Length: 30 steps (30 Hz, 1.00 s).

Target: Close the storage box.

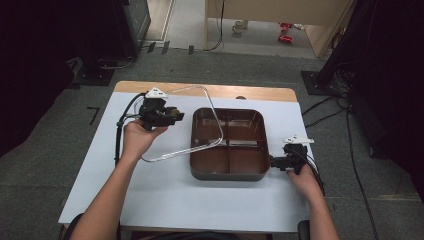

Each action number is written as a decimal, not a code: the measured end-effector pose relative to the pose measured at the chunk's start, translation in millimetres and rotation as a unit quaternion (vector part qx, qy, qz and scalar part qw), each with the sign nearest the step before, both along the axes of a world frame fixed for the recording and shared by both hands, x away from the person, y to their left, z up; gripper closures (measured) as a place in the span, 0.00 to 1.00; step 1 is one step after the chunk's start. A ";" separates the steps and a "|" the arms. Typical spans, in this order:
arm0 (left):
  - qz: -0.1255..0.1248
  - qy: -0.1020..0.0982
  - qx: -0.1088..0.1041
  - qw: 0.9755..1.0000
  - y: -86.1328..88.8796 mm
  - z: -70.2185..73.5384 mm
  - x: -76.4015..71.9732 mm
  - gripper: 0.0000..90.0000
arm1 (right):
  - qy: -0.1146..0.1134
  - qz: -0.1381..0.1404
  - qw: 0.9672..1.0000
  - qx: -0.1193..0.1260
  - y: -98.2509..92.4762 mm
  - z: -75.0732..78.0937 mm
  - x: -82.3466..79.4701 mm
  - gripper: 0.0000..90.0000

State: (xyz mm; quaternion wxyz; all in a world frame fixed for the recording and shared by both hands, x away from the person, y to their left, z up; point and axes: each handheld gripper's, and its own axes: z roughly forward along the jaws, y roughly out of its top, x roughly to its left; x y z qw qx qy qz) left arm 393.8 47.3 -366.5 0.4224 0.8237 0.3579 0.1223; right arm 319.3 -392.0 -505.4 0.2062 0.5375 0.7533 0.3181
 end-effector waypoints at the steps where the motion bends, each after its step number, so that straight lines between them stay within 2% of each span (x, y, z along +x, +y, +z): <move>1: -0.007 -0.002 0.005 1.000 -9.4 -2.9 -2.2 0.66 | 0.000 0.000 1.000 -0.001 -0.1 0.0 0.0 0.00; 14: -0.049 0.011 0.016 0.999 -57.7 -17.8 -13.0 0.66 | 0.000 0.000 1.000 0.000 0.0 0.0 0.0 0.00; 18: -0.058 0.003 0.022 0.998 -79.3 -26.0 -17.0 0.66 | 0.000 0.000 1.000 -0.001 -0.1 0.1 0.0 0.00; 19: -0.058 0.003 0.022 0.998 -79.3 -26.0 -17.0 0.66 | 0.000 0.000 1.000 -0.001 -0.1 0.1 0.0 0.00; 25: -0.071 0.022 0.012 0.997 -103.0 -36.6 -18.5 0.66 | 0.000 0.001 1.000 -0.001 -0.1 0.0 0.0 0.00; 26: -0.077 0.025 0.014 0.997 -111.4 -39.7 -19.5 0.66 | 0.000 0.001 1.000 -0.001 -0.1 0.0 0.0 0.00; 27: -0.077 0.025 0.014 0.997 -111.4 -39.7 -19.5 0.66 | 0.000 0.001 1.000 -0.001 -0.1 0.0 0.0 0.00; 29: -0.080 0.021 0.028 0.996 -124.3 -43.1 -21.8 0.66 | 0.000 0.001 1.000 -0.001 -0.2 0.0 0.0 0.00; 30: -0.080 0.021 0.028 0.996 -124.3 -43.1 -21.8 0.66 | 0.000 0.001 1.000 -0.001 -0.2 0.0 0.0 0.00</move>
